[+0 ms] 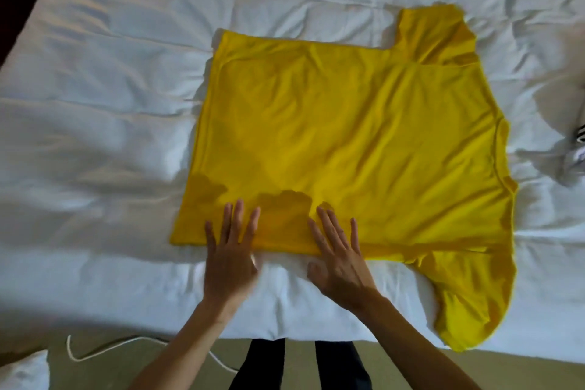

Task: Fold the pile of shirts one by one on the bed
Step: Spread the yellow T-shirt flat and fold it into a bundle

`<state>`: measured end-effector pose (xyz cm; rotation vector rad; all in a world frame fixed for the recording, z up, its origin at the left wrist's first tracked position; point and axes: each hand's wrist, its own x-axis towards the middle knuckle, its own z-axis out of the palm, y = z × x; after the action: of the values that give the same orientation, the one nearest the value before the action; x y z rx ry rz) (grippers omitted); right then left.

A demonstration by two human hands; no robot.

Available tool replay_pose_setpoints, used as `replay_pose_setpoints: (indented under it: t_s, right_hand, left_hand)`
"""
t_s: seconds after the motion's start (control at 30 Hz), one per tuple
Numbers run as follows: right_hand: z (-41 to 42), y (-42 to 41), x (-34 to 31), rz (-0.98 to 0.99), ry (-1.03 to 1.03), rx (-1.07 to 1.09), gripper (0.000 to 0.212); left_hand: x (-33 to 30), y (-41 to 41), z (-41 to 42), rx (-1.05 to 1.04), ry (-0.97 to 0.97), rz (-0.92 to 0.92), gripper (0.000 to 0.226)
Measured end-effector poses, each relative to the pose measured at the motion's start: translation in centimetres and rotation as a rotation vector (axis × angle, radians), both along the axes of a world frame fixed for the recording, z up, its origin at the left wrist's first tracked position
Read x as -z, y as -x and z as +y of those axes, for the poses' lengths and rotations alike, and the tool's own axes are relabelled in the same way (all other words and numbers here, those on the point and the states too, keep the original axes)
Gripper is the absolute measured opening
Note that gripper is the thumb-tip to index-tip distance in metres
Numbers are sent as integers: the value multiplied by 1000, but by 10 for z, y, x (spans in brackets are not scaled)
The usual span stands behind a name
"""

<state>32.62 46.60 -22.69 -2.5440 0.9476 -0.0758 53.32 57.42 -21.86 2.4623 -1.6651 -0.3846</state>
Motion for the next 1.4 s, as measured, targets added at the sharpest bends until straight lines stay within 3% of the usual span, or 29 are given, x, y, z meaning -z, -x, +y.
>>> replay_pose_setpoints:
  t_s: [0.07, 0.17, 0.33, 0.47, 0.57, 0.63, 0.73, 0.8, 0.87, 0.97, 1.03, 1.13, 1.23, 1.4]
  right_hand:
    - [2, 32, -5, -30, 36, 107, 86]
    - [2, 79, -9, 22, 112, 313, 83]
    - [7, 133, -14, 106, 167, 563, 77]
    - [12, 166, -12, 203, 95, 728, 83]
    - [11, 192, -16, 141, 81, 830, 87]
    - [-1, 199, -32, 61, 112, 914, 81]
    - [-40, 199, -65, 45, 119, 974, 56]
    - [-80, 195, -85, 56, 75, 955, 41]
    - [-129, 187, -101, 108, -34, 909, 35]
    - [-210, 169, -105, 205, -185, 734, 34]
    - [-259, 151, -96, 201, -181, 621, 35]
    - [-295, 127, -73, 258, -141, 519, 56]
    - [-285, 125, -54, 334, -149, 626, 74]
    - [-219, 162, -14, 175, -62, 852, 54]
  left_hand:
    - [-8, 44, -20, 113, 82, 144, 75]
    - [-5, 98, -54, 288, 72, 266, 74]
    - [12, 157, -101, 543, -29, 240, 71]
    - [20, 164, -111, 559, -44, 211, 65]
    - [19, 160, -113, 575, -10, 198, 57]
    - [16, 155, -120, 560, 32, 247, 51]
    - [6, 148, -135, 460, 17, 292, 49]
    - [-2, 143, -152, 358, 33, 363, 30]
    - [-3, 138, -173, 271, 30, 420, 40]
    - [-5, 130, -207, 197, -10, 476, 34]
    - [-5, 124, -225, 158, -76, 539, 36]
    - [2, 117, -240, 108, -143, 545, 39]
    - [5, 119, -244, 69, -135, 534, 32]
    - [10, 126, -244, 50, -74, 542, 42]
